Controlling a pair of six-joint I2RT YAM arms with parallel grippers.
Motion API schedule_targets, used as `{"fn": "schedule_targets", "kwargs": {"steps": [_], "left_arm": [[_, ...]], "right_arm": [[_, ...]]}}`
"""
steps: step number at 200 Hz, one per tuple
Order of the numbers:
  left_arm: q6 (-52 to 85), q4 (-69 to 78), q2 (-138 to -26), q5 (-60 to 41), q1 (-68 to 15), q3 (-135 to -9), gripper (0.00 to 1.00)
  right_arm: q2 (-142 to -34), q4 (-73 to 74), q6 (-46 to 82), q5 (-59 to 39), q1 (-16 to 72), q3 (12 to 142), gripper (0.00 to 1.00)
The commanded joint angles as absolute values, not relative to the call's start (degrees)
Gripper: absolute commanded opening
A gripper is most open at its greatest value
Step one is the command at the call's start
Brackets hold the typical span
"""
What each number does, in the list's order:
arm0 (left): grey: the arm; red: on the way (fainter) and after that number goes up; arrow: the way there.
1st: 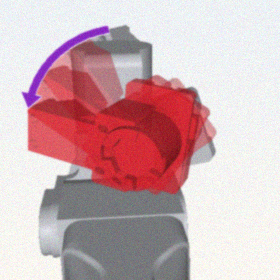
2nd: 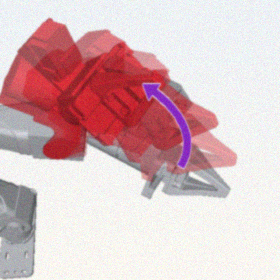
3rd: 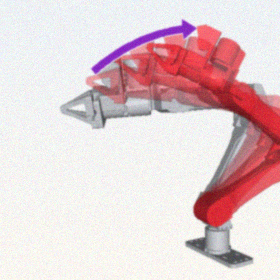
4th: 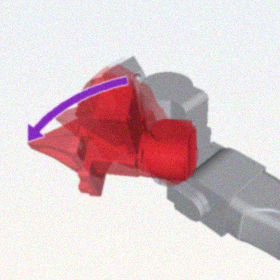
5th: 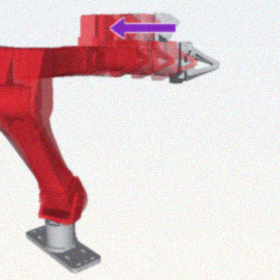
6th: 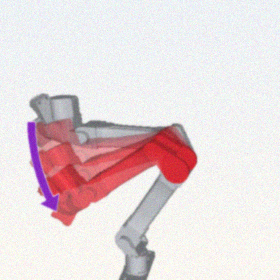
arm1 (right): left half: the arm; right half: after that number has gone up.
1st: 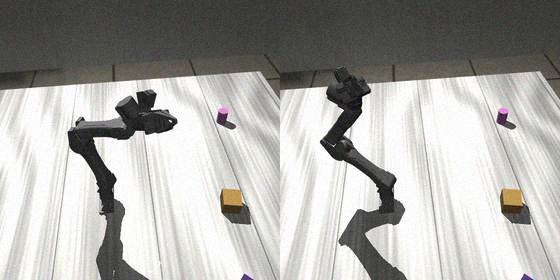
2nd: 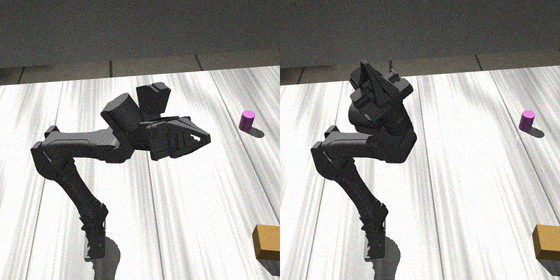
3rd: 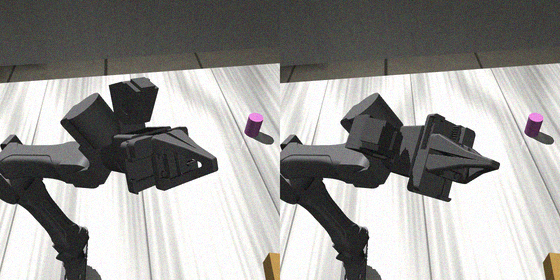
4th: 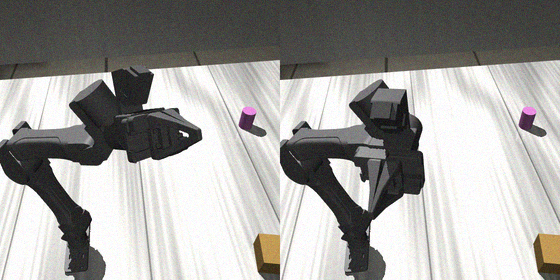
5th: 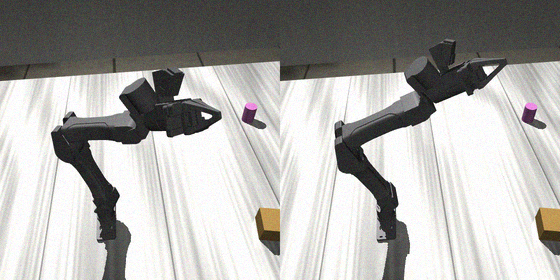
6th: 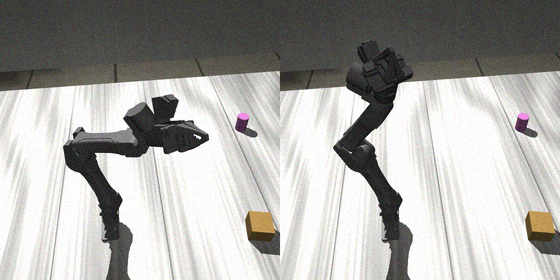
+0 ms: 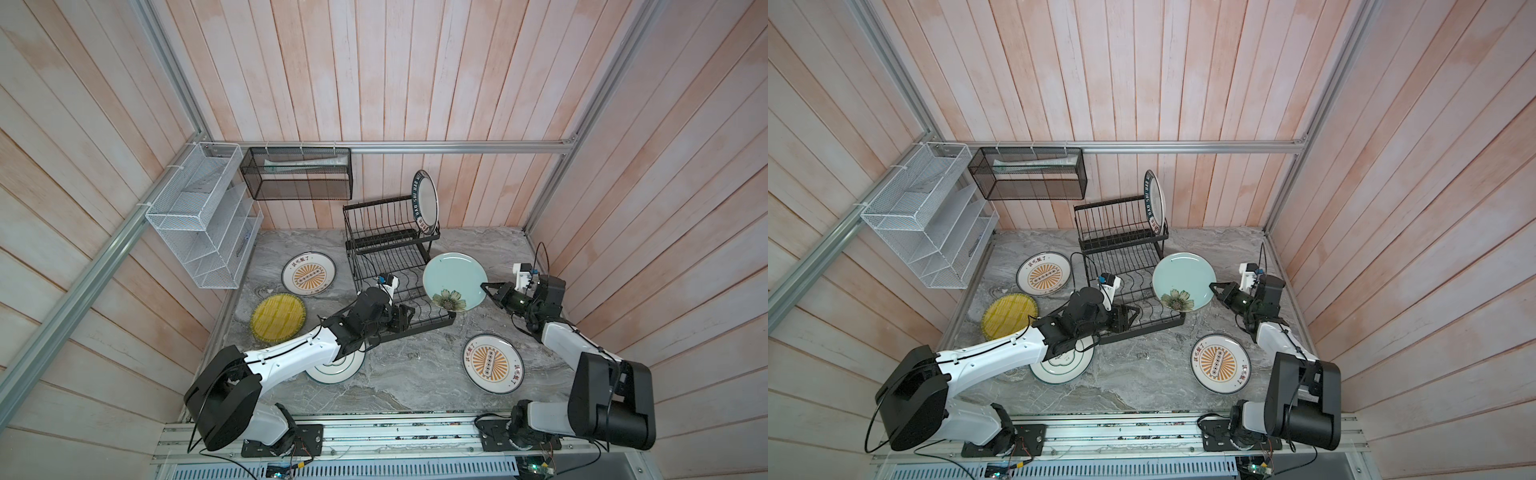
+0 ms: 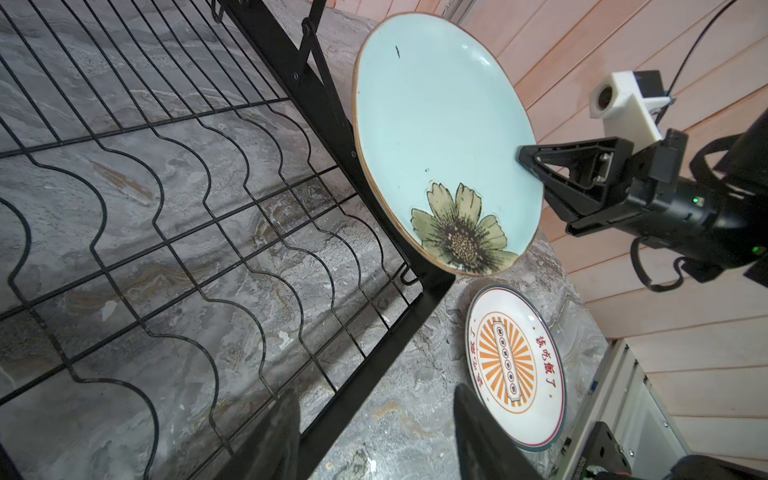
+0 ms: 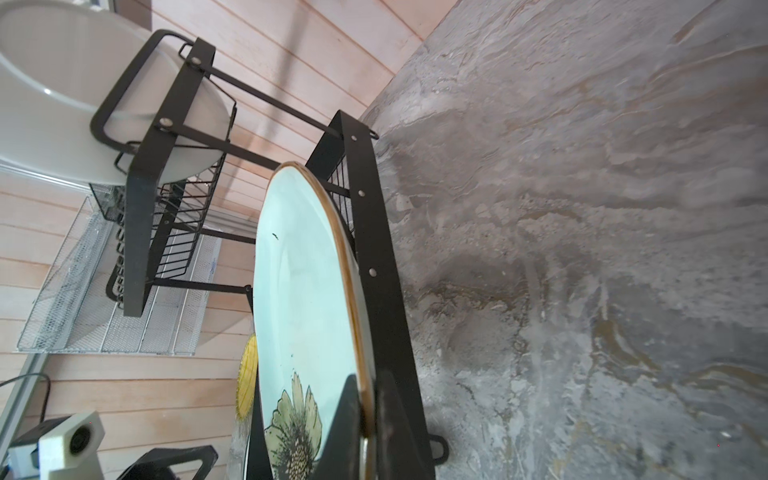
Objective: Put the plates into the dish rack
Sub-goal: 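Drag the flower plate toward the rack's near side with the right gripper, then tilt the flower plate up with the right gripper while the left gripper reaches its rim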
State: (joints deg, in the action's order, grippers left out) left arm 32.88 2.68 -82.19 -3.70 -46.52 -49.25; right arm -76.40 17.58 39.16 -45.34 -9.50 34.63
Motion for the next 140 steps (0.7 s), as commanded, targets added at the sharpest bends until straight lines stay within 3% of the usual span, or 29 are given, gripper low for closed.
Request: {"fn": "schedule_targets", "kwargs": {"steps": [1,140], "left_arm": [[35.3,4.9,-82.88,-6.85,-45.11,-47.93,0.6],[39.81,10.42,-81.47,-13.25,-39.87,-43.07,0.59]], "right_arm": [[-73.2,21.77,40.15,-46.78,-7.53,34.48,0.0],[-69.42,29.6,48.9,-44.59,5.06,29.35,0.0]]}}
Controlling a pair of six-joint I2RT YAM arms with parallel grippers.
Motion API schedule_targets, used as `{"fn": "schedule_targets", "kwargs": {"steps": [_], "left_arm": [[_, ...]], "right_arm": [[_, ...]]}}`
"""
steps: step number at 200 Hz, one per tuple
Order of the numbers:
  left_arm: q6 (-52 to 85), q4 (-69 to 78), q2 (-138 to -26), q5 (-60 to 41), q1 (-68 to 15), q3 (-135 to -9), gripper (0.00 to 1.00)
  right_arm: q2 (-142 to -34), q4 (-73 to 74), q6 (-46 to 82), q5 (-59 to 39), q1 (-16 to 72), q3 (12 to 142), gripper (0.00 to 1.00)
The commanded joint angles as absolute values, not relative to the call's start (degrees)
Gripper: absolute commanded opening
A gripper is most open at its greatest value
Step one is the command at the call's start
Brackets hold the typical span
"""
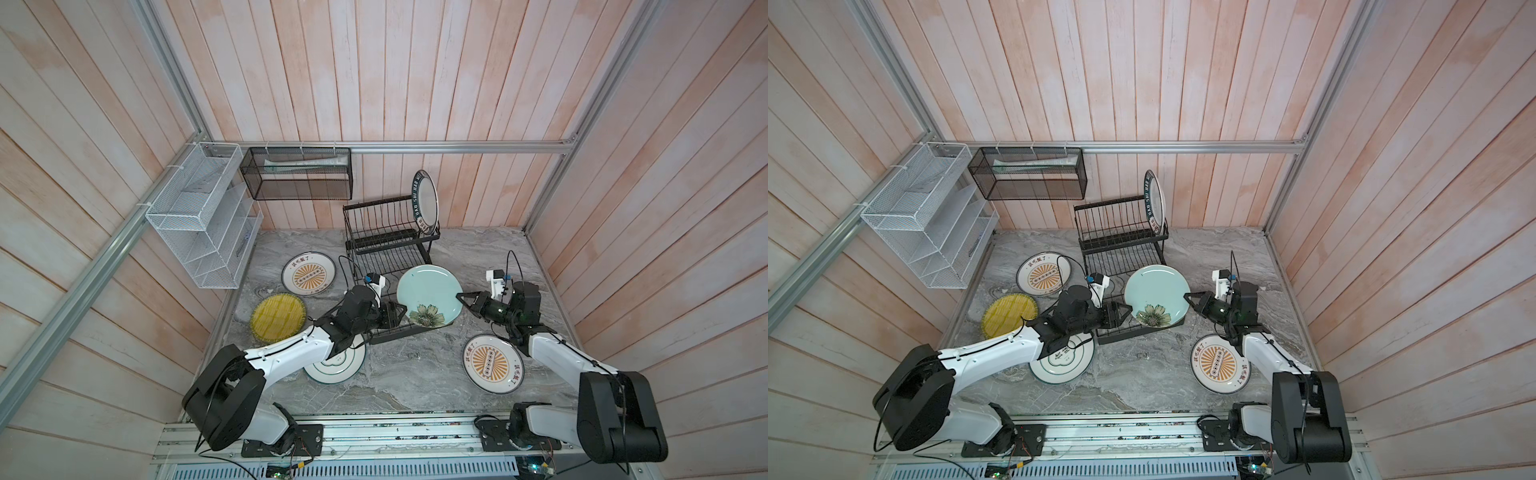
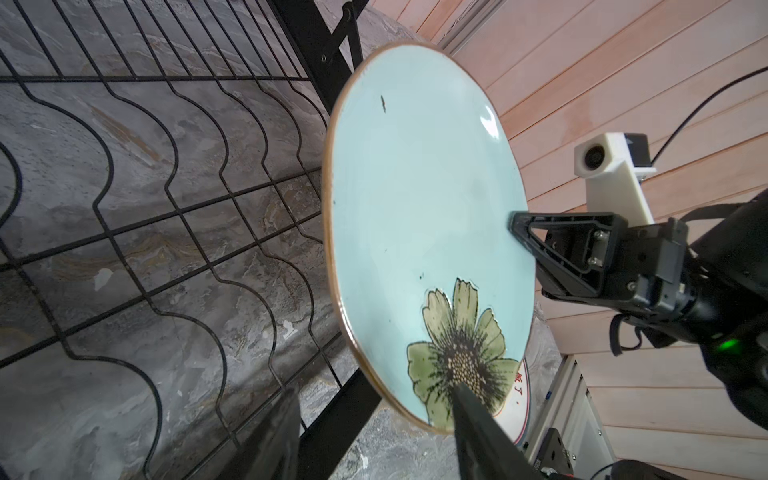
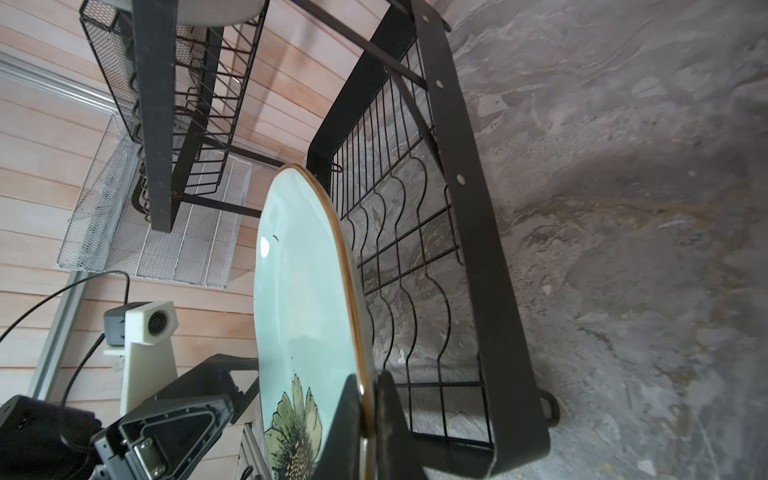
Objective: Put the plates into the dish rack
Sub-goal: 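Tilt the flower plate up with the right gripper while the left gripper reaches its rim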
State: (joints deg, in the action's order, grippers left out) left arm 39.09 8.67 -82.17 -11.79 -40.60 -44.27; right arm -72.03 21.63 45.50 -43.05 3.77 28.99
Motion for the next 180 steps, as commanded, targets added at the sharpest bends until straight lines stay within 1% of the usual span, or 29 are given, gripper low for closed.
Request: {"fn": "schedule_targets", "kwargs": {"steps": [1,58,86,158,180], "left_arm": [[39.81,10.44,-81.47,-13.3,-39.84,-43.11,0.59],[39.9,12.19,-80.26,-14.55,-39.27,-42.23,0.57],[40.16,13.4,-79.55,-15.04,-39.04,-41.84,0.54],[39.64,14.41,-78.5,-16.35,-38.67,-41.81,0.33],[39.55,14.43,-78.16,-16.67,-38.56,-41.72,0.28]], "right_arm": [[-69.38,29.61,48.97,-44.53,5.12,29.31,0.0],[-69.15,31.07,50.1,-43.19,8.65,28.54,0.0],[-69.82,31.72,50.28,-42.5,10.04,28.63,0.0],[-72.05,33.96,50.66,-41.32,13.44,28.74,0.0],[-72.33,34.21,50.66,-41.34,13.84,29.11,0.0]]}}
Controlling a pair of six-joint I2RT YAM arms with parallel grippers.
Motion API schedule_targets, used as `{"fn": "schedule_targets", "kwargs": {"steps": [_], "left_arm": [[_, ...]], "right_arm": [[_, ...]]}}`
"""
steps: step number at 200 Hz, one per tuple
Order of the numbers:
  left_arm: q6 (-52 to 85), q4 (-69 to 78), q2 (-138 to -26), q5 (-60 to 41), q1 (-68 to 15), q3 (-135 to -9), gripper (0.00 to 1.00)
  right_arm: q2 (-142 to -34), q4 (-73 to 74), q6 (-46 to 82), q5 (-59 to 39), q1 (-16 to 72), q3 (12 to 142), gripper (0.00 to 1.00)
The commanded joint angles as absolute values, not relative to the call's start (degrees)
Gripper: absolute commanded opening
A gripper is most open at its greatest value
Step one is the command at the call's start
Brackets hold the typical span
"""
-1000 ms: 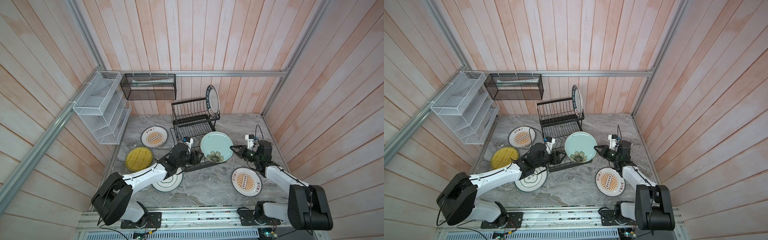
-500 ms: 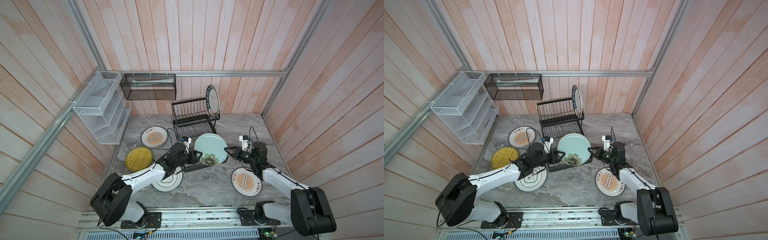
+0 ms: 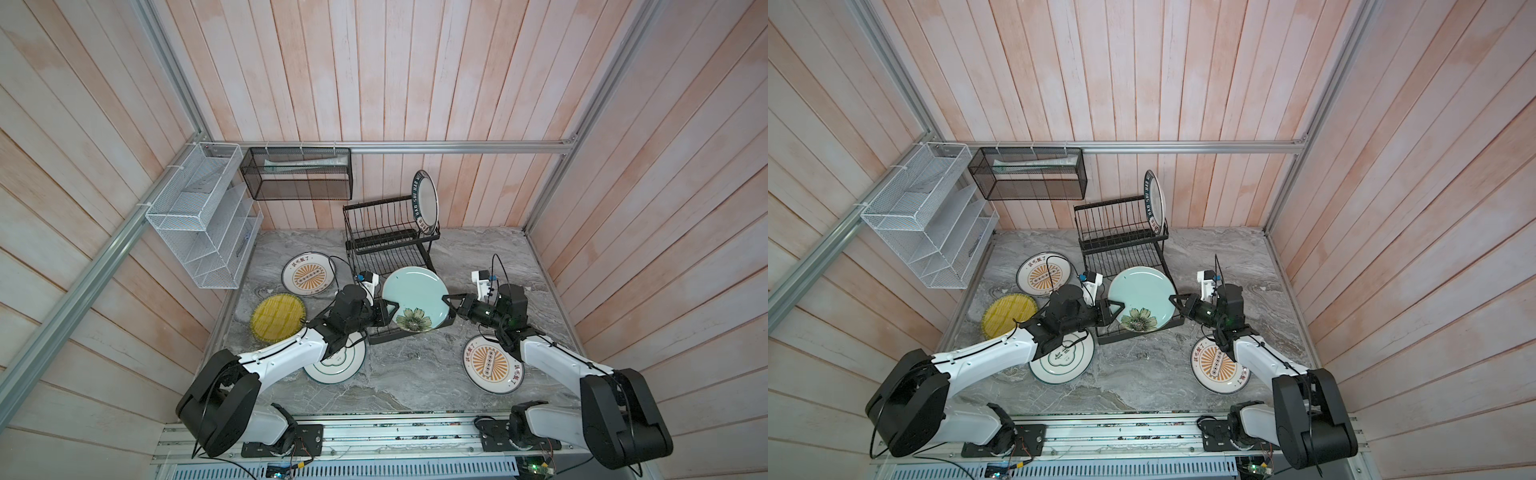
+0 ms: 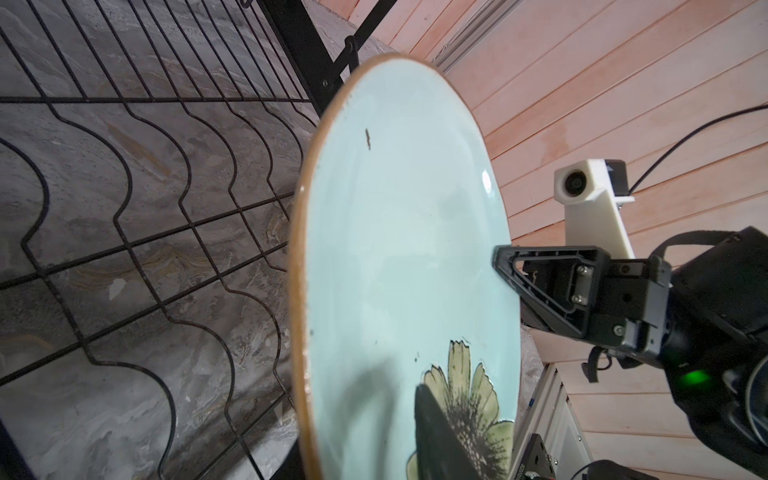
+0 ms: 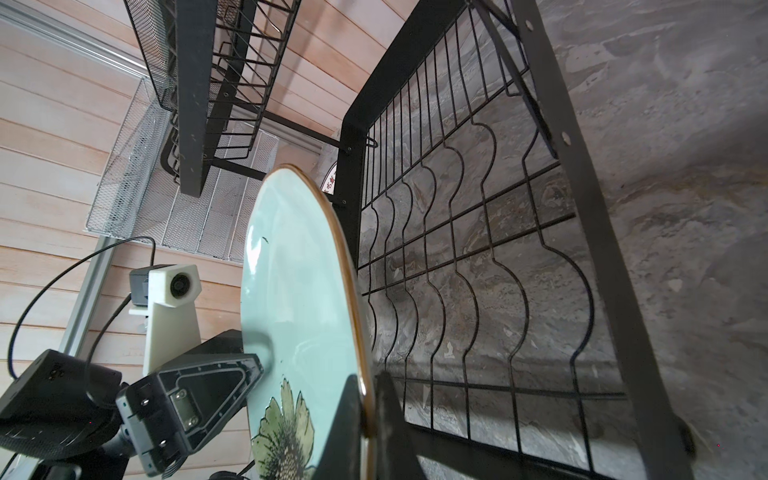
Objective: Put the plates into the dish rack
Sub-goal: 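Tilt the flower plate up with the right gripper while the left gripper reaches its rim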
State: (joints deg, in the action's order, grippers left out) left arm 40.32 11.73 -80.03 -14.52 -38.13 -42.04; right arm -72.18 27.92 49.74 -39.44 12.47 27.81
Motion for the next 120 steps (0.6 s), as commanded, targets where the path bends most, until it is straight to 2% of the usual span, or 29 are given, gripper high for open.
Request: {"fn": "schedule_targets", "kwargs": {"steps": [1,76,120], "left_arm": [[39.59,14.42,-78.15,-16.68,-38.57,-41.78,0.28],[39.9,15.2,-76.9,-17.45,-38.41,-41.37,0.18],[40.95,17.14,-77.25,-18.81,-38.41,-41.23,0.09]], "right_arm": [[-72.38,34.24,50.64,-41.28,13.86,29.11,0.0],[-73.26,34.32,49.71,-41.79,15.15,30.15,0.0],[-72.95,36.4,50.86,-41.5,16.07,29.97,0.0]]}}
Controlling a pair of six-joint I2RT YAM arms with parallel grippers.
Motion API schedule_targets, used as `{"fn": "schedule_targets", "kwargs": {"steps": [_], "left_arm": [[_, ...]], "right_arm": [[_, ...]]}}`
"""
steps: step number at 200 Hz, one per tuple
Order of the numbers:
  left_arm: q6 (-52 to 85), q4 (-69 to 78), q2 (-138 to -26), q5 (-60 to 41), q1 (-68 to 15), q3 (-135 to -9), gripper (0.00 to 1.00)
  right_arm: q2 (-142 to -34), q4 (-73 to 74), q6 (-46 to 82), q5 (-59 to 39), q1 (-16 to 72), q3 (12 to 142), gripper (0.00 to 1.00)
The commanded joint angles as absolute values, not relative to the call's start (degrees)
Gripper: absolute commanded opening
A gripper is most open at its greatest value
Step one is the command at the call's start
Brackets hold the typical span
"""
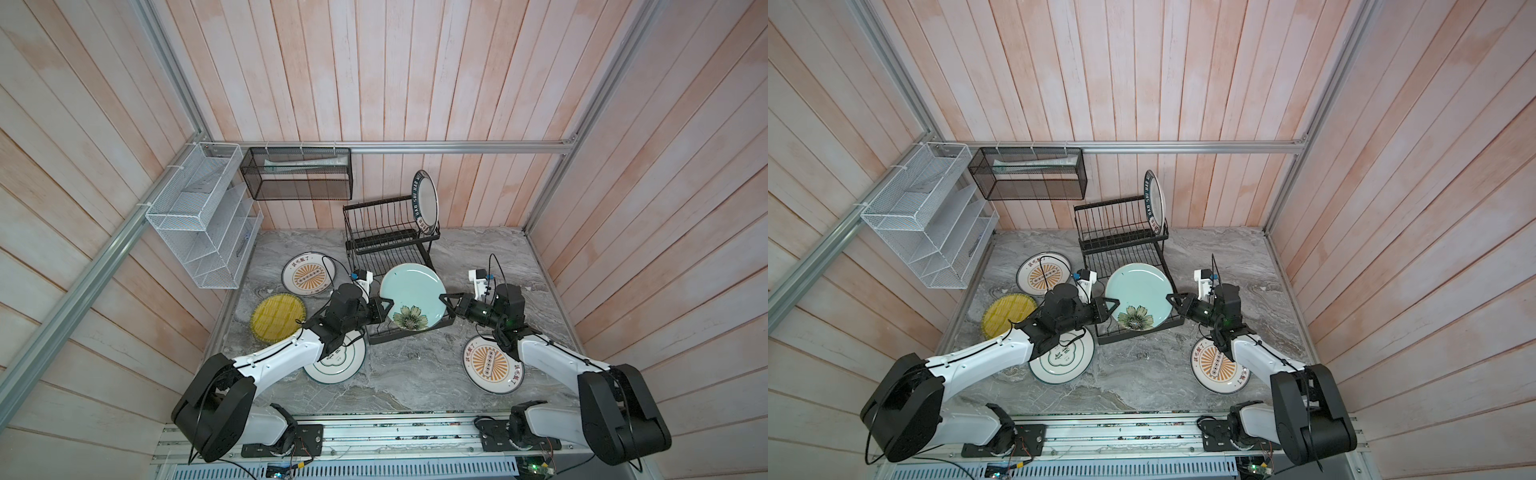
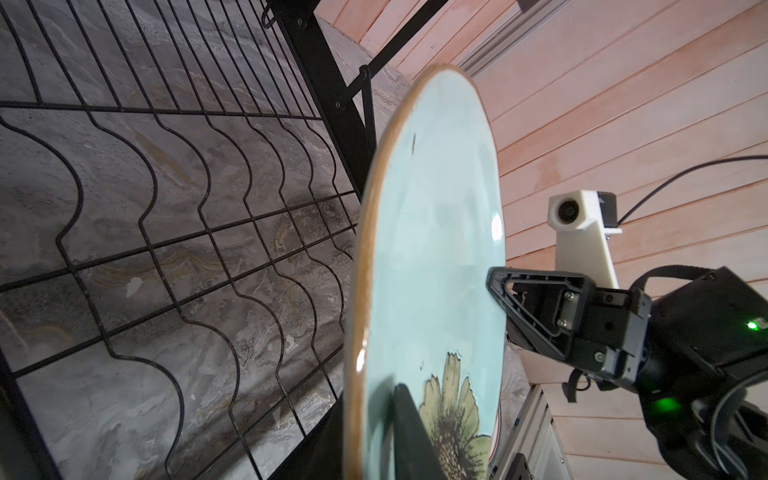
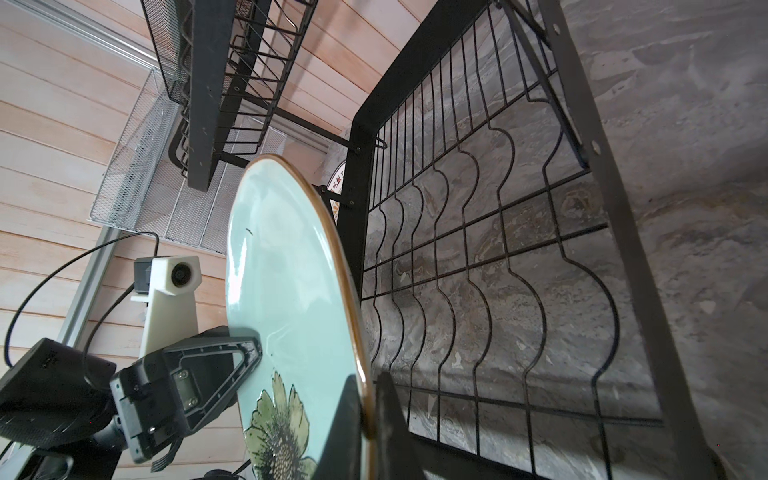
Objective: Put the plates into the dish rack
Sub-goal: 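Tilt the flower plate up with the right gripper while the left gripper reaches its rim, then hold the flower plate upright between both grippers above the rack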
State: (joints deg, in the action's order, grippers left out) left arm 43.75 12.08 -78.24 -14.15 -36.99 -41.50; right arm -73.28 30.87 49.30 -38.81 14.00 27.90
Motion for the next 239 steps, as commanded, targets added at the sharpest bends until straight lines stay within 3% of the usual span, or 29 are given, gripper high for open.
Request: {"fn": "schedule_targets", "kwargs": {"steps": [1,32,162,239], "left_arm": [[41.0,17.14,-77.26,-18.85,-38.41,-41.23,0.09],[41.51,17.77,-76.95,-19.06,-38.41,-41.14,0.0],[45.64,24.96,-72.85,-15.79,-38.24,-37.02,0.0],[45.83,26.72,-73.92,-17.32,-37.26,-38.04,0.0]], "right_arm": [[-72.91,36.39,50.88,-41.49,16.08,30.06,0.0],[-72.45,36.37,50.88,-41.46,16.58,30.54,0.03],[-71.2,37.35,51.44,-41.01,19.57,31.2,0.18],[-71.35,37.43,51.65,-40.17,22.1,32.57,0.2]]}}
